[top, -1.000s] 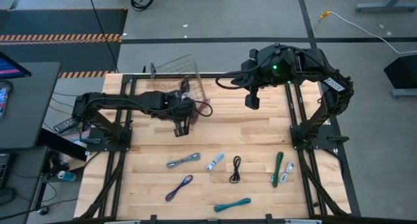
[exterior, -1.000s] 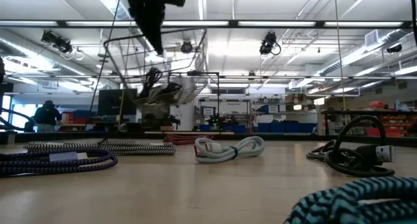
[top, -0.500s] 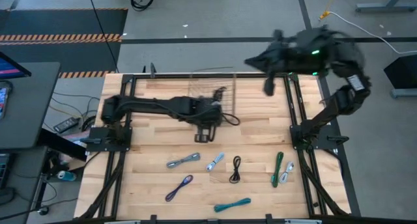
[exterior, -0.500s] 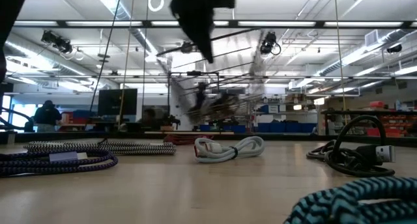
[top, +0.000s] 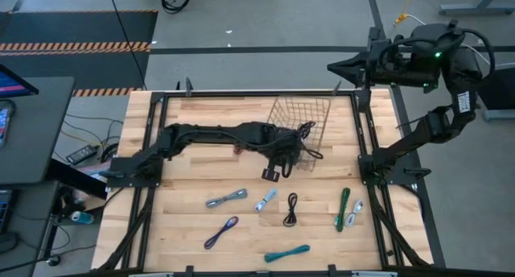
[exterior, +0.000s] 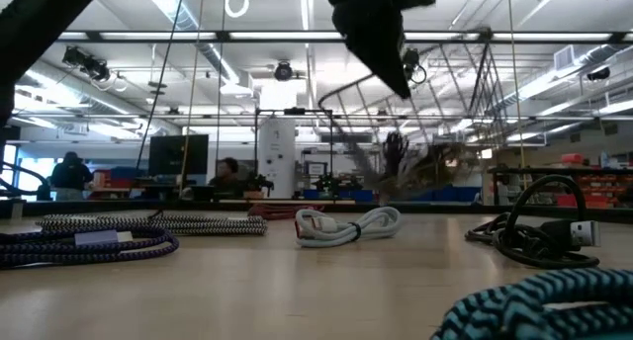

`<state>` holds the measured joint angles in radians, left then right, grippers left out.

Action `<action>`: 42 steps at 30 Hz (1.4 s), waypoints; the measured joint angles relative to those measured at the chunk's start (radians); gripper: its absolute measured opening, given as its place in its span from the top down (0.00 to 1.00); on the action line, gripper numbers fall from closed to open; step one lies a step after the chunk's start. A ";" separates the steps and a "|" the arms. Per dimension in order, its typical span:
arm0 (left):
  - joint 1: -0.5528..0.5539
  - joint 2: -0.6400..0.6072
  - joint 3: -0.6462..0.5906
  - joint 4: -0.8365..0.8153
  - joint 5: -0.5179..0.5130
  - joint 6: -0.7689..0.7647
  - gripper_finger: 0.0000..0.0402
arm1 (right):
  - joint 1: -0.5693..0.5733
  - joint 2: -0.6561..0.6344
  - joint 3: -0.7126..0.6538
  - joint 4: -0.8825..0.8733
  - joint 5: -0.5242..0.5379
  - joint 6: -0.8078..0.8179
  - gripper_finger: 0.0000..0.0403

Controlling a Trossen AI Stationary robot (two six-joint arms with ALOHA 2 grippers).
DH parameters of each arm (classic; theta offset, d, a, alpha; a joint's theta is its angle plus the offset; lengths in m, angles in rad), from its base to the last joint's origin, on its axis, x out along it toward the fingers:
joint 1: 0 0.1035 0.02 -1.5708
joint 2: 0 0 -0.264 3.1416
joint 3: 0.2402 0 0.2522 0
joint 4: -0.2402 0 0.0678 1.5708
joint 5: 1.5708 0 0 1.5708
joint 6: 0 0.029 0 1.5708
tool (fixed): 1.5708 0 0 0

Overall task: Pick and place USB-C Cables
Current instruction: Move the gold wire basket to the top right of the table

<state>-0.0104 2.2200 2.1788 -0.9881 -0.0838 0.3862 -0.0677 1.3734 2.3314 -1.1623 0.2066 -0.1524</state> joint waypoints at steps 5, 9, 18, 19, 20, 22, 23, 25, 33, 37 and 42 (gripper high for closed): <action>-0.020 0.031 0.000 -0.050 -0.001 0.001 0.99 | 0.000 0.013 0.000 -0.018 0.000 -0.004 1.00; -0.043 0.041 -0.005 -0.045 0.026 -0.004 0.99 | 0.000 0.021 -0.001 -0.020 0.000 -0.012 1.00; -0.056 0.048 -0.004 -0.043 0.101 -0.006 1.00 | 0.000 0.035 -0.001 -0.019 0.000 0.006 1.00; -0.056 0.053 -0.004 -0.043 0.104 -0.006 1.00 | 0.000 0.037 -0.001 -0.019 0.000 0.014 1.00; -0.056 0.058 -0.005 -0.047 0.106 -0.001 1.00 | 0.000 0.039 -0.001 -0.019 0.000 0.021 1.00; -0.056 0.074 -0.005 -0.042 0.113 0.011 1.00 | 0.000 0.041 -0.001 -0.019 -0.004 0.030 1.00; -0.057 0.077 -0.005 -0.038 0.112 0.019 1.00 | 0.000 0.044 -0.001 -0.019 -0.015 0.035 1.00; -0.055 0.088 -0.005 -0.026 0.113 0.040 1.00 | 0.000 0.049 -0.001 -0.019 -0.036 0.047 1.00; -0.047 0.104 -0.005 0.000 0.123 0.065 1.00 | 0.000 0.068 -0.002 -0.017 -0.045 0.048 1.00; -0.047 0.118 -0.004 0.007 0.127 0.083 1.00 | 0.000 0.071 -0.001 -0.017 -0.045 0.047 1.00; -0.048 0.134 -0.004 0.006 0.133 0.102 1.00 | 0.000 0.073 -0.001 -0.017 -0.045 0.046 1.00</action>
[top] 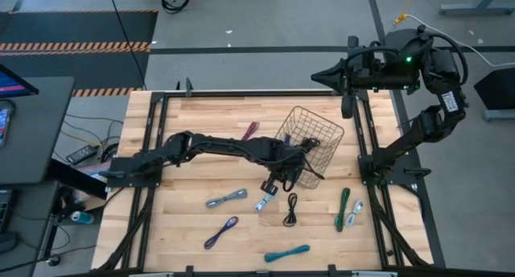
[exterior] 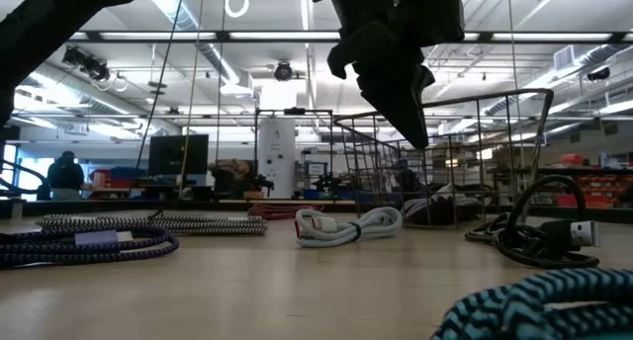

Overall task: Pick and place USB-C Cables
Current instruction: Move the gold wire basket to the top right of the table, then put the pink patterned charger cable into the gold wire basket

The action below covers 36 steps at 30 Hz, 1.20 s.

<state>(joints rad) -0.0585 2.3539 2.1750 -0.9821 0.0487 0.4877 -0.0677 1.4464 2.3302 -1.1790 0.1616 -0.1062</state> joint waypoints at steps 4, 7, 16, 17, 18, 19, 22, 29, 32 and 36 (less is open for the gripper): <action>0.003 0.000 0.000 0.004 0.001 0.000 1.00 | 0.000 0.000 0.000 0.000 0.000 0.000 1.00; 0.007 0.000 0.000 0.011 0.002 -0.007 1.00 | 0.000 0.000 0.000 0.000 0.000 0.000 1.00; 0.010 0.006 -0.005 0.042 0.016 -0.070 0.86 | 0.000 0.000 0.000 0.000 0.000 0.006 1.00; 0.011 0.009 -0.007 0.039 0.016 -0.071 0.83 | 0.000 0.000 0.000 0.000 0.000 0.006 1.00; 0.011 0.012 -0.008 0.039 0.015 -0.071 0.80 | 0.000 0.000 0.000 0.000 0.000 0.006 1.00; 0.011 0.012 -0.008 0.040 0.014 -0.080 0.77 | 0.000 0.000 0.000 0.000 0.000 0.006 1.00; 0.012 0.009 -0.004 0.047 0.009 -0.112 0.72 | 0.000 0.000 0.000 0.000 0.000 0.006 1.00; 0.027 -0.024 0.157 0.005 -0.004 -0.140 0.67 | 0.000 0.000 0.000 -0.003 0.000 0.001 1.00; 0.031 -0.075 0.152 0.053 -0.008 -0.143 0.66 | 0.000 0.000 0.000 -0.006 0.000 0.002 1.00; 0.036 -0.139 0.142 0.072 -0.031 -0.165 0.66 | 0.000 0.000 0.000 -0.018 0.000 0.006 1.00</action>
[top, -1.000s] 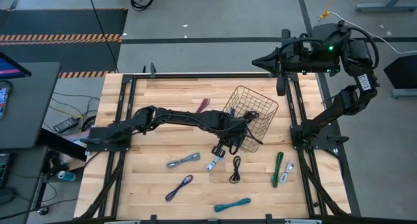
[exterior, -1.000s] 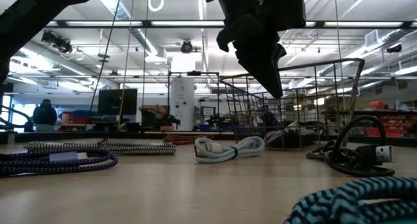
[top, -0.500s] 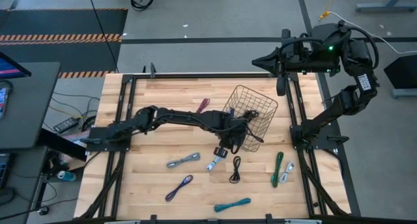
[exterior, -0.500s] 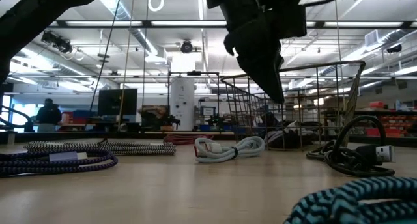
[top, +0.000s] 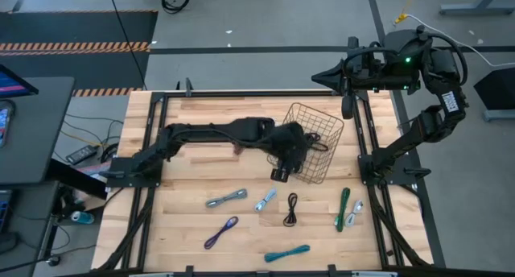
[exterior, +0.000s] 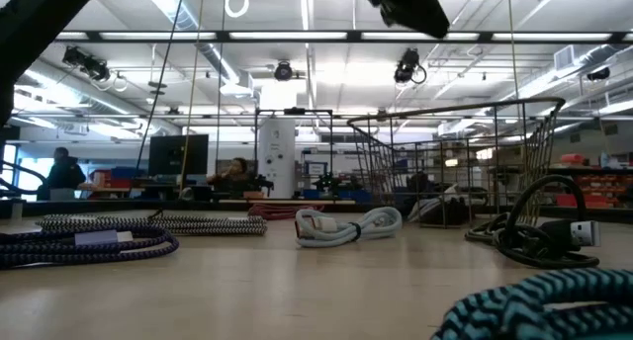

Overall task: Pick and place USB-C Cables
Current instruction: Put the pink patterned charger cable into the gold wire basket

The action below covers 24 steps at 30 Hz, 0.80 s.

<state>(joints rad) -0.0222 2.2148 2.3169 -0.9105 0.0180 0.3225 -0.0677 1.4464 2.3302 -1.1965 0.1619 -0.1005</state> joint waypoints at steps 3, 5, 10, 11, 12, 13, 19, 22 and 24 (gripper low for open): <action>0.001 -0.031 0.001 -0.032 -0.072 -0.022 0.66 | 0.000 0.000 0.000 -0.009 0.000 0.000 1.00; 0.005 -0.041 0.001 -0.060 -0.165 -0.043 0.66 | 0.000 0.000 0.000 -0.010 0.000 0.000 1.00; 0.049 -0.050 0.001 -0.239 -0.334 -0.197 0.66 | 0.000 0.000 0.000 -0.011 -0.002 0.000 1.00; 0.066 -0.047 0.001 -0.285 -0.329 -0.243 0.66 | 0.000 0.000 0.000 -0.011 -0.004 0.000 1.00; 0.082 -0.042 0.001 -0.325 -0.322 -0.288 0.66 | 0.000 0.000 0.000 -0.012 -0.007 0.000 1.00; 0.098 -0.038 0.001 -0.371 -0.315 -0.328 0.66 | 0.000 0.000 0.000 -0.012 -0.007 0.000 1.00; 0.175 -0.022 -0.067 -0.510 -0.313 -0.527 0.66 | 0.000 0.000 0.000 -0.027 -0.007 -0.004 1.00; 0.199 -0.021 -0.148 -0.506 -0.311 -0.588 0.66 | 0.000 0.000 0.000 -0.041 -0.008 -0.005 1.00; 0.211 -0.021 -0.212 -0.490 -0.294 -0.623 0.66 | 0.000 0.000 0.000 -0.046 -0.011 -0.009 1.00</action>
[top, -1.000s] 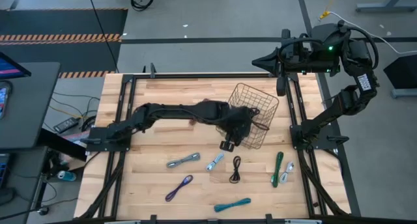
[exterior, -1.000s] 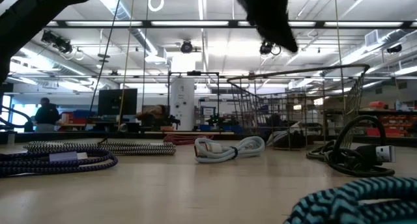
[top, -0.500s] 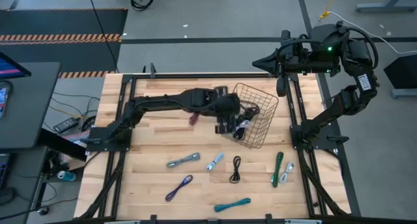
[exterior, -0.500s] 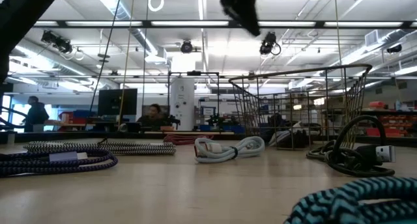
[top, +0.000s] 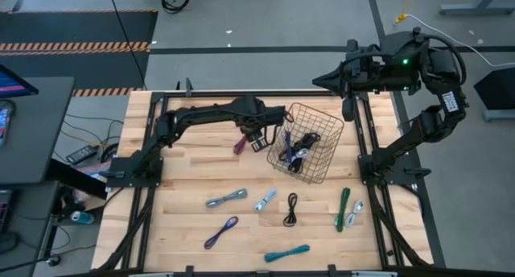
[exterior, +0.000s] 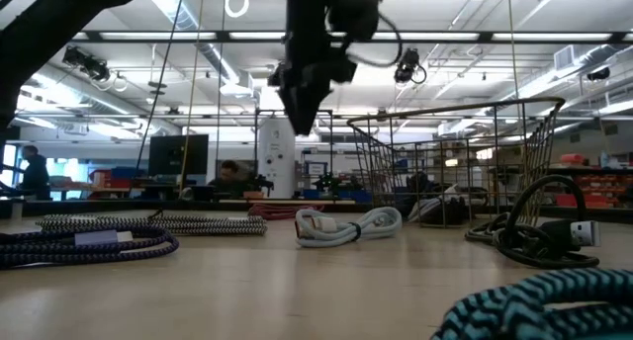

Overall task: Pick and place USB-C Cables
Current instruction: Put the pink patterned charger cable into the gold wire basket

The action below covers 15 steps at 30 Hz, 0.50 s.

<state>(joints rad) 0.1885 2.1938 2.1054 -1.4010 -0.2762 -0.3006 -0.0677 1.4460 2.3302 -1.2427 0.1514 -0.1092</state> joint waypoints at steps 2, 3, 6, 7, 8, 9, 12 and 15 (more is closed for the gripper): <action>0.008 0.000 -0.078 0.023 0.042 -0.026 0.66 | 0.000 0.000 0.000 -0.010 -0.008 -0.013 1.00; 0.010 0.001 -0.118 0.039 0.064 -0.036 0.66 | 0.000 0.000 0.000 -0.013 -0.014 -0.016 1.00; 0.011 0.001 -0.228 0.117 0.110 -0.058 0.66 | 0.000 0.000 0.000 -0.026 -0.020 -0.024 1.00; 0.011 0.001 -0.263 0.148 0.114 -0.061 0.66 | 0.000 0.000 0.000 -0.030 -0.023 -0.025 1.00; 0.011 0.002 -0.293 0.169 0.116 -0.068 0.66 | 0.000 0.000 0.000 -0.035 -0.027 -0.025 1.00; 0.010 0.002 -0.318 0.180 0.118 -0.077 0.66 | 0.000 0.000 0.000 -0.041 -0.031 -0.025 1.00; 0.010 0.002 -0.367 0.180 0.117 -0.087 0.66 | 0.000 0.000 0.000 -0.053 -0.054 -0.025 1.00; 0.012 0.002 -0.385 0.186 0.114 -0.090 0.66 | 0.000 0.000 0.000 -0.056 -0.076 -0.025 1.00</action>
<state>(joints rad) 0.2001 2.1956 1.7203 -1.2145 -0.1627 -0.3904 -0.0677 1.4456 2.3302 -1.2984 0.0753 -0.1345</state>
